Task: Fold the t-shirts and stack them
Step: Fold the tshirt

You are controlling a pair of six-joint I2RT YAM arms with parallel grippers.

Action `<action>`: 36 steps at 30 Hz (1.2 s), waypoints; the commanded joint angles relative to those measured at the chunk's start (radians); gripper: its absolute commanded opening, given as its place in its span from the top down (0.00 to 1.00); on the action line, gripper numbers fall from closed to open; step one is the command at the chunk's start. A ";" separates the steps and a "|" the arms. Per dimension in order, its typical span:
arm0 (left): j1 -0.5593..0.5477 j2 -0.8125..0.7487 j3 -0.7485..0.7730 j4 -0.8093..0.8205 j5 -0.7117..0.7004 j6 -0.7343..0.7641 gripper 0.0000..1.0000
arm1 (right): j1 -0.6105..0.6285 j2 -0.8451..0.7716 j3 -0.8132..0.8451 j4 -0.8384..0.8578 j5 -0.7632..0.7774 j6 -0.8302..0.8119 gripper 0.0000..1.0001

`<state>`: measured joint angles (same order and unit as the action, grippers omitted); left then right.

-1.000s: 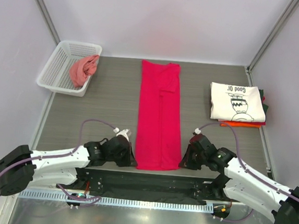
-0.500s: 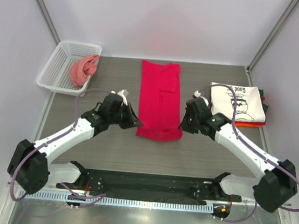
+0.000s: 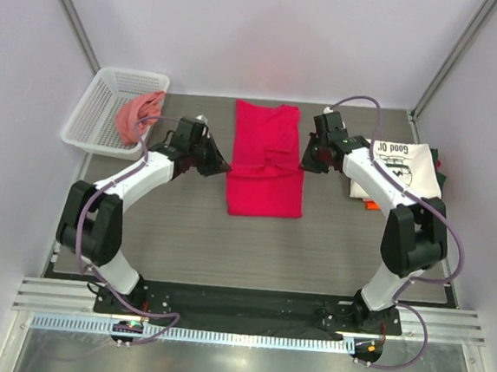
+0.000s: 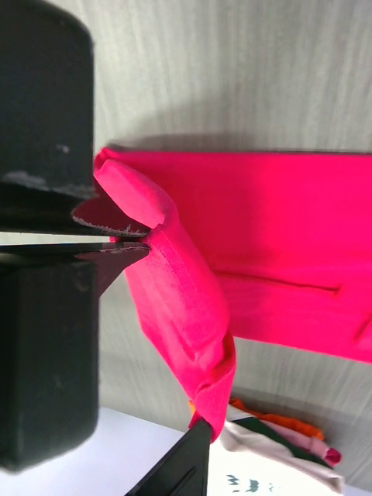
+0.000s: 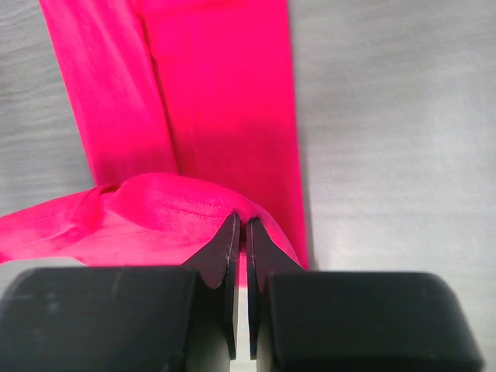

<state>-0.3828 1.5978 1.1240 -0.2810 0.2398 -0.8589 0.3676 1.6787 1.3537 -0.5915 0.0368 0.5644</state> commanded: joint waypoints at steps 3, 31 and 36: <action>0.015 0.100 0.105 0.046 0.056 0.006 1.00 | -0.018 0.108 0.125 0.027 -0.063 -0.057 0.99; 0.102 0.279 0.219 0.083 0.148 0.021 0.12 | -0.096 0.130 0.104 0.097 -0.169 -0.071 0.25; 0.039 0.111 -0.027 0.132 0.127 0.015 0.18 | -0.096 -0.020 -0.201 0.188 -0.235 -0.041 0.35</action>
<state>-0.3000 1.8317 1.1847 -0.2142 0.3725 -0.8570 0.2707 1.7519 1.2549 -0.5014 -0.1394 0.5045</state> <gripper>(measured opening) 0.840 0.670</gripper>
